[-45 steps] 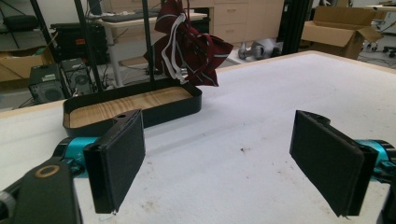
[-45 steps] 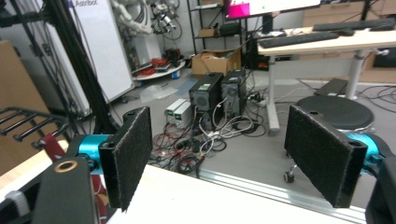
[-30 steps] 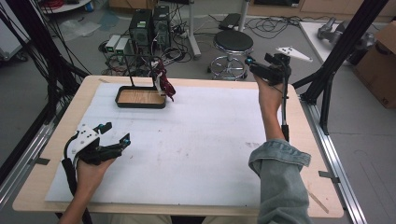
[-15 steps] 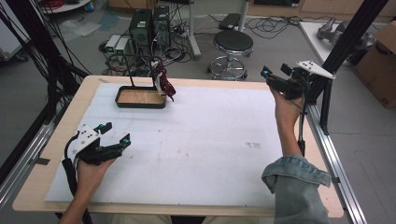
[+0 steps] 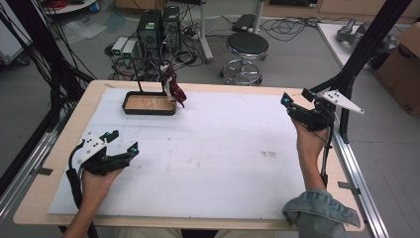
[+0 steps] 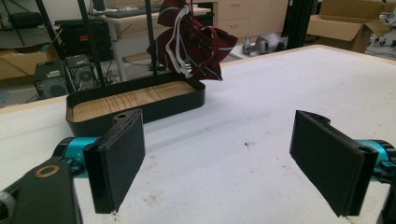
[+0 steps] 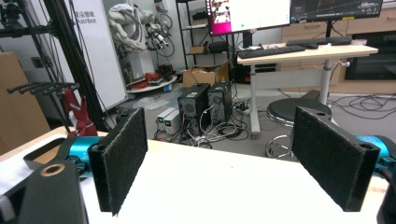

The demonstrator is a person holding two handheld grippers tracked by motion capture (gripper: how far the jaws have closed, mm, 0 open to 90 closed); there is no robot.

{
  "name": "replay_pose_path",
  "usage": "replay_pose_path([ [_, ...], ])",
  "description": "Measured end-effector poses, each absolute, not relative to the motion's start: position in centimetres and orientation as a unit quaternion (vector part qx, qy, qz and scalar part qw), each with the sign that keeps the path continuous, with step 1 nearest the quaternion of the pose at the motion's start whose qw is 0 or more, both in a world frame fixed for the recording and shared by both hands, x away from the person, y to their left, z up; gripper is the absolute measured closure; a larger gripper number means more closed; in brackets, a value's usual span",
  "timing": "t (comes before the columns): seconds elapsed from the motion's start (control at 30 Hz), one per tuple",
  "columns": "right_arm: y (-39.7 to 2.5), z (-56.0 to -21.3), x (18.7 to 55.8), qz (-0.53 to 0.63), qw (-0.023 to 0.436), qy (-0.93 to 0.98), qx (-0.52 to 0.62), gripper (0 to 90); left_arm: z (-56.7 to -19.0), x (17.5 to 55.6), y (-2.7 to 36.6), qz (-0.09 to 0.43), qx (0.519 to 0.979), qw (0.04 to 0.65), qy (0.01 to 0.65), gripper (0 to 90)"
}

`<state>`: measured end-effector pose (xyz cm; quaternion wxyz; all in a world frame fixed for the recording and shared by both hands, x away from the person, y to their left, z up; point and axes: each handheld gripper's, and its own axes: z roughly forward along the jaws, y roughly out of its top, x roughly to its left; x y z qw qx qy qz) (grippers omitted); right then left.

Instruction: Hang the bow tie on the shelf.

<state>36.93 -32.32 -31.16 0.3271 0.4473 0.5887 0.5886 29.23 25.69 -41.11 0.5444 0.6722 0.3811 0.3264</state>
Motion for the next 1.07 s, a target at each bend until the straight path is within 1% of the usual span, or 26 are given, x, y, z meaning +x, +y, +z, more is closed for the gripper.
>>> replay_pose_path([
  [0.23,-32.1,-33.1,34.3,0.585,0.336,0.594,0.438,17.9,-41.1,29.2,25.7,0.329,0.669,0.545,0.383,18.3],
  [0.4,-32.2,-35.1,32.6,0.587,0.328,0.589,0.448,16.9,-41.2,29.2,25.7,0.330,0.669,0.544,0.384,18.2],
  [0.57,-32.4,-36.7,31.4,0.590,0.324,0.583,0.455,16.6,-41.2,29.2,25.7,0.329,0.671,0.541,0.386,18.2],
  [0.8,-31.9,-39.3,30.0,0.566,0.323,0.604,0.458,16.6,-41.3,29.2,25.8,0.330,0.671,0.539,0.389,18.2],
  [1.07,-31.7,-40.0,29.3,0.570,0.319,0.606,0.454,16.6,-41.4,29.2,26.0,0.331,0.670,0.535,0.394,18.2],
])
